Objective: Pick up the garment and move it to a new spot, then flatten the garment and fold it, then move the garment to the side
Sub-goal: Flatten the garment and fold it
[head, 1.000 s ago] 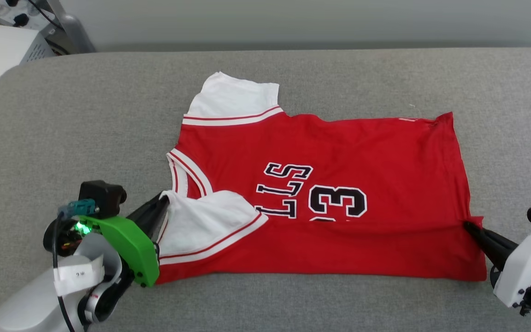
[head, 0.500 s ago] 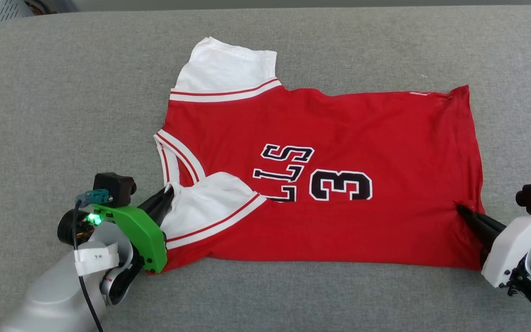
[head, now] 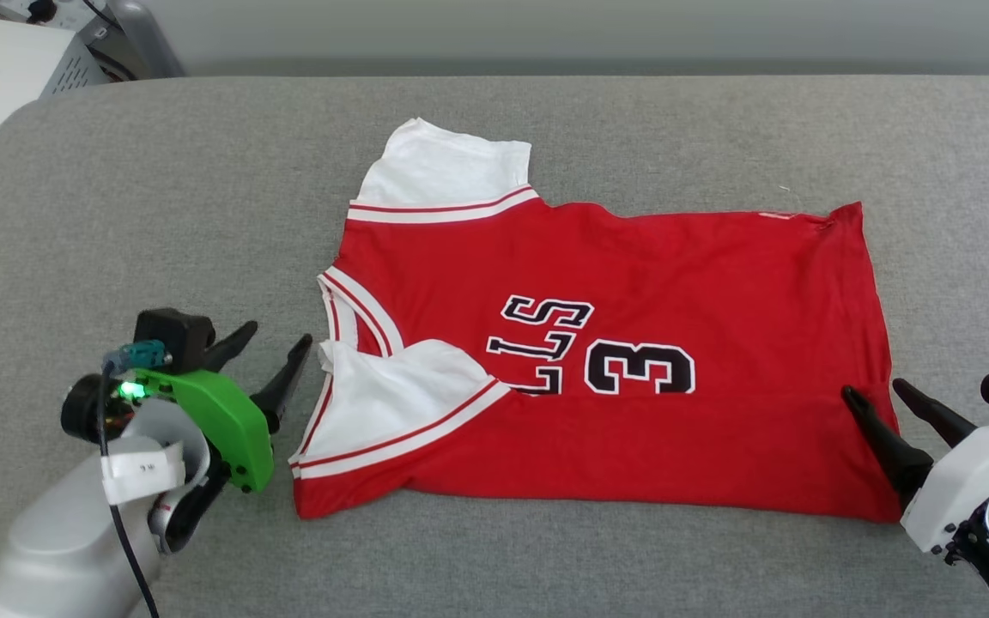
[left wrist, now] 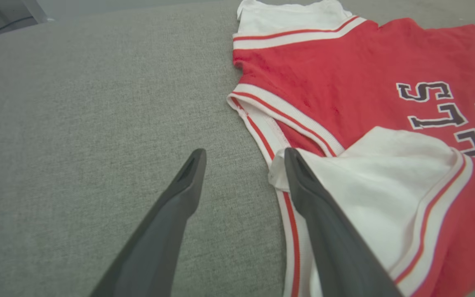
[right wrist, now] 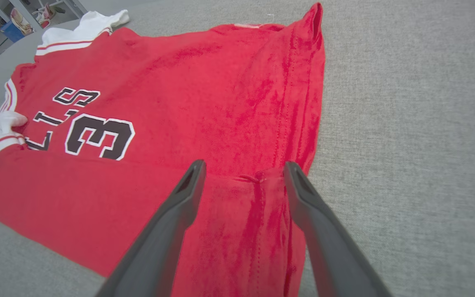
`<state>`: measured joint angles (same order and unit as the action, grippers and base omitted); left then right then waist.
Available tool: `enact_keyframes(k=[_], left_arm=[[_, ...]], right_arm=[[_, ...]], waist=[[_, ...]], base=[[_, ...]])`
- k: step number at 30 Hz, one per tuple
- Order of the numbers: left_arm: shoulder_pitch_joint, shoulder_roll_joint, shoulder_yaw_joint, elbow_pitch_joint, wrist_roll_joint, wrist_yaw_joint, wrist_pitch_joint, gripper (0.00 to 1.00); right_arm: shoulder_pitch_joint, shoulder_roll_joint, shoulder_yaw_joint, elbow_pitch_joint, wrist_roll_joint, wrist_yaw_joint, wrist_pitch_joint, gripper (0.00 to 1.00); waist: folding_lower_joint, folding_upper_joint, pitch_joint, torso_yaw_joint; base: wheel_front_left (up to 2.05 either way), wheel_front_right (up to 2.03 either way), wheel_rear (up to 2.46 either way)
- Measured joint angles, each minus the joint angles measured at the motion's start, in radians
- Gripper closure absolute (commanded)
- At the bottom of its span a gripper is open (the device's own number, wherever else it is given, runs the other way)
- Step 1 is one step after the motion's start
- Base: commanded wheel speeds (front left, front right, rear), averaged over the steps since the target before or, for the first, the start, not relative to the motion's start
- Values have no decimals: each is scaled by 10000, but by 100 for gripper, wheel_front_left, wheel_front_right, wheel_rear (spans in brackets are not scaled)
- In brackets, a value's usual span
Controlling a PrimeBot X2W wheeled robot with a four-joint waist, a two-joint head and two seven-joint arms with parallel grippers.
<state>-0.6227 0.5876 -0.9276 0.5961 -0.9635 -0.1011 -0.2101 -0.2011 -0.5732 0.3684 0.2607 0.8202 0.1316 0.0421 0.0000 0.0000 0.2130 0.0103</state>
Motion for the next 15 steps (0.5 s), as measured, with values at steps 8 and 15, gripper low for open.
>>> enact_keyframes(k=[8,15], left_arm=[[-860,1137,23,-1856,-930,-27,3051,0],[-1202,1498,-487,-2736,-2165,94,6621,0]], right_arm=[[561,75,-497,-596,-399,0,92,0],[666,311,-771,-892,-604,0,441,0]], waist=[[0,0,-523,226],[0,0,-645,318]], base=[[0,0,0],[0,0,0]])
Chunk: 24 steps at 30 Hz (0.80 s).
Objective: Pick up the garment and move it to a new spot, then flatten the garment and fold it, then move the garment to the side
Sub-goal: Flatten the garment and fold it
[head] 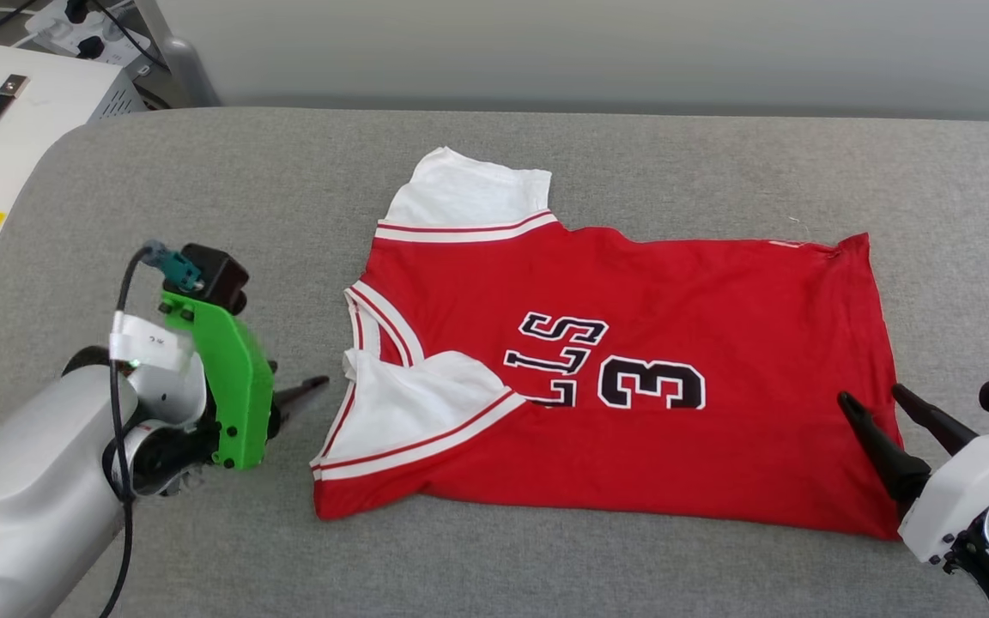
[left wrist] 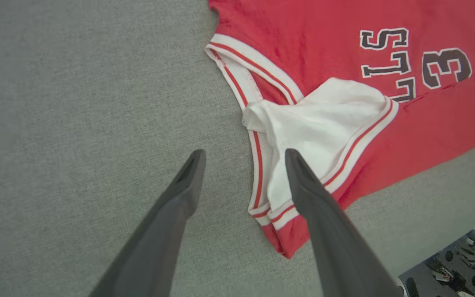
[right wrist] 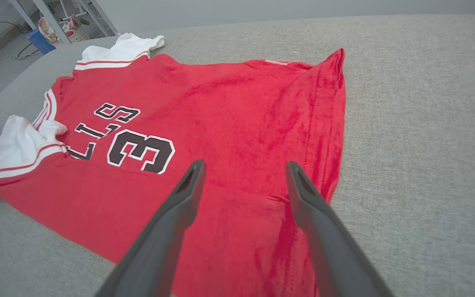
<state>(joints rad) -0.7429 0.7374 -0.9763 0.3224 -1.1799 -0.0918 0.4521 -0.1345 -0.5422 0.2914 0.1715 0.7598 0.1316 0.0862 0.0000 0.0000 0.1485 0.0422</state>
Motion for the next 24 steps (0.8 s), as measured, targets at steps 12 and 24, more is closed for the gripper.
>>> enact_keyframes(k=[12,24], left_arm=[[274,-485,-848,738,-443,169,1296,0],[557,-757,-1302,1657,221,-12,591,54]], right_arm=[[8,330,-100,-196,-165,0,330,0],[-4,424,-251,-163,-242,0,311,0]], waist=[[0,0,363,-336],[0,1,699,-584]], base=[[0,0,0],[0,0,0]])
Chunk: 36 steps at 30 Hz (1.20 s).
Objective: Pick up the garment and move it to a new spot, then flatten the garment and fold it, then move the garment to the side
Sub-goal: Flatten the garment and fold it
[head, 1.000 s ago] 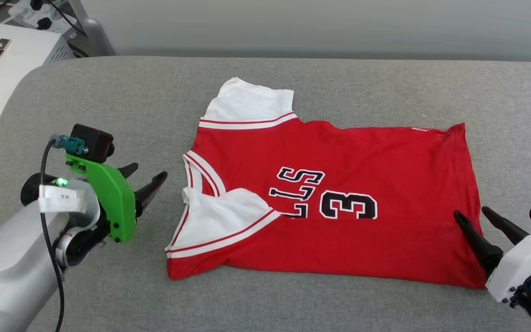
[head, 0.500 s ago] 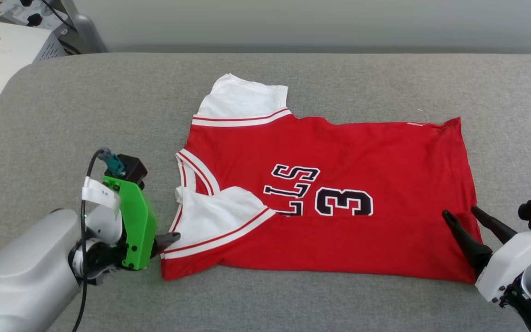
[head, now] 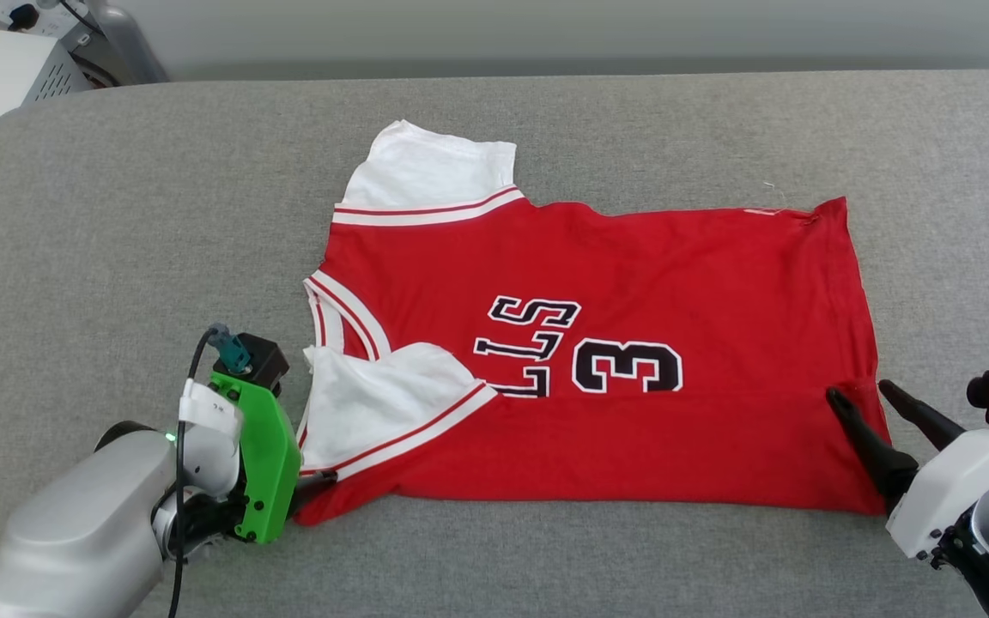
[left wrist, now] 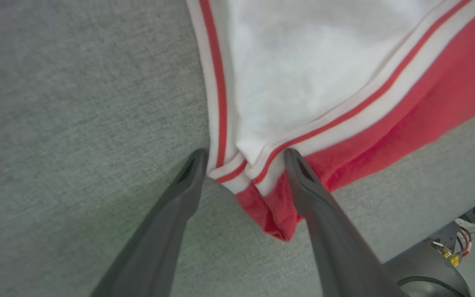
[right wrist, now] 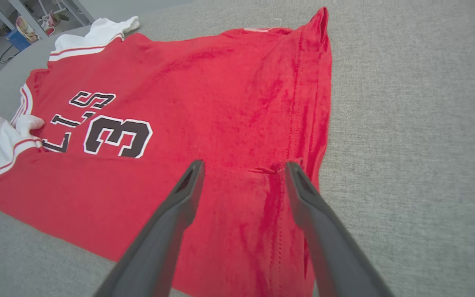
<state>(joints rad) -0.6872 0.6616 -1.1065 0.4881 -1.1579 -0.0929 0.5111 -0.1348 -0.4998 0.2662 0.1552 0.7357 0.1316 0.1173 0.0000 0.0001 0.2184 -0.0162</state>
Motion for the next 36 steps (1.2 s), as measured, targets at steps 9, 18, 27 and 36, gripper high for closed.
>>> enact_keyframes(k=[9,18,27,36], left_arm=[[462,-12,150,-155,198,127,-1453,100],[930,650,311,-1758,571,815,-2113,100],[1023,926,370,-3020,715,1509,-2136,100],[1018,936,389,-3246,779,1685,-2159,100]], right_arm=[[-521,-817,-198,-821,-571,0,709,0],[-549,-2395,79,-1356,224,0,4646,0],[-493,-2057,263,-721,635,0,6015,0],[-706,-1415,980,890,412,0,5574,0]], waist=[[0,0,-414,-42],[0,-1,-713,7],[0,-1,-404,179],[0,-1,84,415]], base=[[0,0,0],[0,0,0],[0,0,0],[0,0,0]])
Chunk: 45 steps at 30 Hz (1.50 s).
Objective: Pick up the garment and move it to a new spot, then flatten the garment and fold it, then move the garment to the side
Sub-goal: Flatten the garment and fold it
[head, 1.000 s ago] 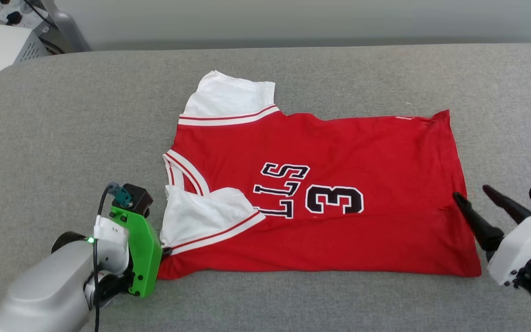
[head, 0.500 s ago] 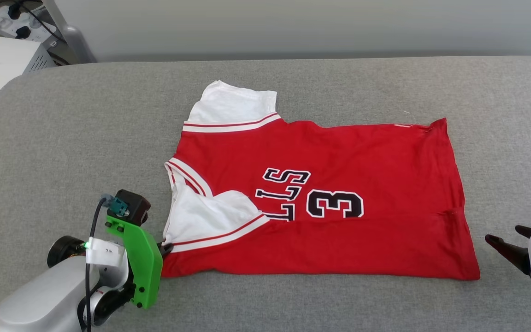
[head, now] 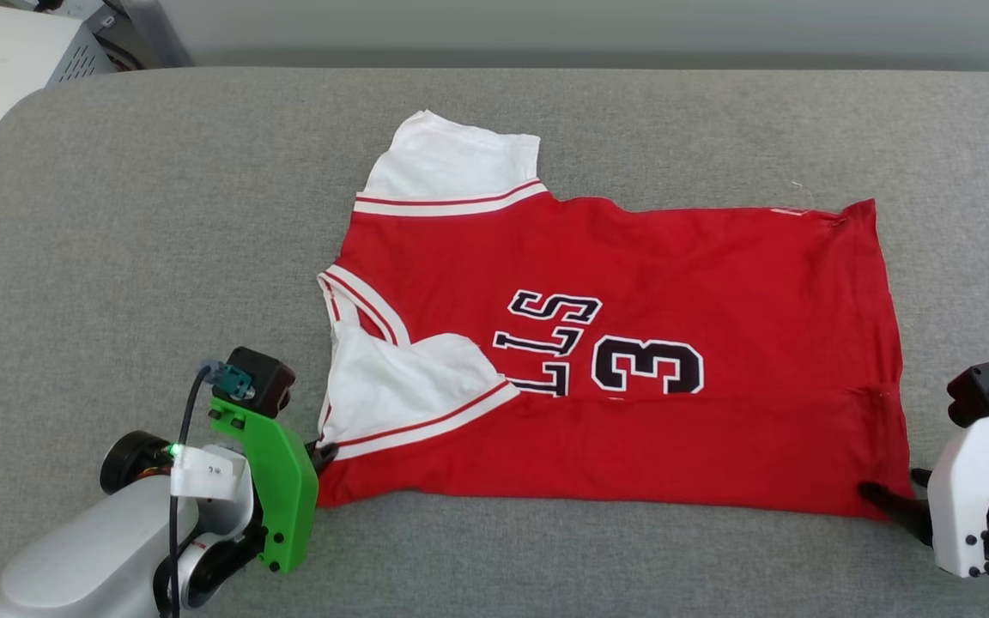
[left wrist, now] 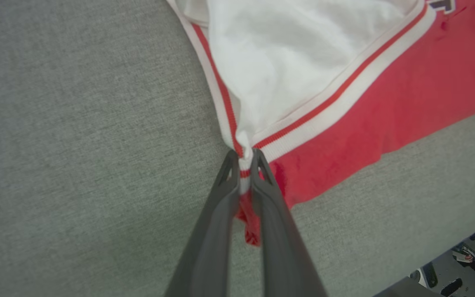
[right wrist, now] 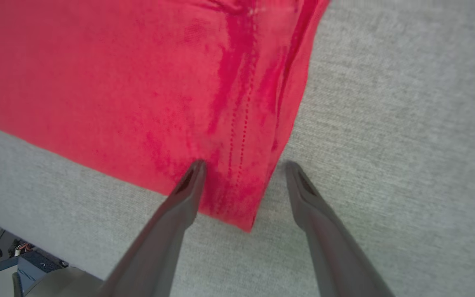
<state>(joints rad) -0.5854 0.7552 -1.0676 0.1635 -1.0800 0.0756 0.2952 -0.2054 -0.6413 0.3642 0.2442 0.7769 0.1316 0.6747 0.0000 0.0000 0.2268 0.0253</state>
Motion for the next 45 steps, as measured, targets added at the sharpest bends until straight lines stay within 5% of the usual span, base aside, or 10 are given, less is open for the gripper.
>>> enact_keyframes(k=[4,5,6,16,26,40,41,42,43,45], left_arm=[[14,0,8,71,-6,0,-100,100],[33,0,15,105,-6,0,-150,100],[67,4,25,142,-17,0,-190,100],[579,364,150,-67,-326,2,-387,100],[1176,888,115,-1225,-562,366,-288,100],[1442,533,-117,-314,-777,368,-217,100],[1442,508,-115,-242,-777,341,-234,100],[1442,493,-105,-201,-775,341,-290,63],[1444,487,-84,-163,-761,341,-395,0],[1447,556,25,-176,-752,347,-602,0]], right_arm=[[-125,63,347,418,25,0,-255,0],[-159,54,460,460,48,0,-376,40],[-198,52,543,493,113,0,-570,100],[-283,-278,1001,134,485,0,-1758,100],[1259,-796,50,-1298,736,0,-1956,100],[1569,159,-324,-433,416,4,-1450,100],[1564,209,-345,-362,362,10,-1588,76],[1565,261,-389,-309,351,10,-1712,53],[1566,336,-483,-247,345,10,-1877,0],[1569,428,-681,-261,224,6,-2274,0]], waist=[[0,0,71,42],[0,0,57,34],[0,0,34,16],[0,0,-618,-216],[0,0,-1098,-285],[0,0,-652,-382],[0,0,-672,-367],[0,0,-698,-354],[0,0,-735,-339],[0,0,-839,-316]], base=[[0,0,0],[0,0,0],[0,0,0],[0,0,0],[0,0,0],[0,0,0],[0,0,0],[0,0,0],[0,0,0],[0,0,0]])
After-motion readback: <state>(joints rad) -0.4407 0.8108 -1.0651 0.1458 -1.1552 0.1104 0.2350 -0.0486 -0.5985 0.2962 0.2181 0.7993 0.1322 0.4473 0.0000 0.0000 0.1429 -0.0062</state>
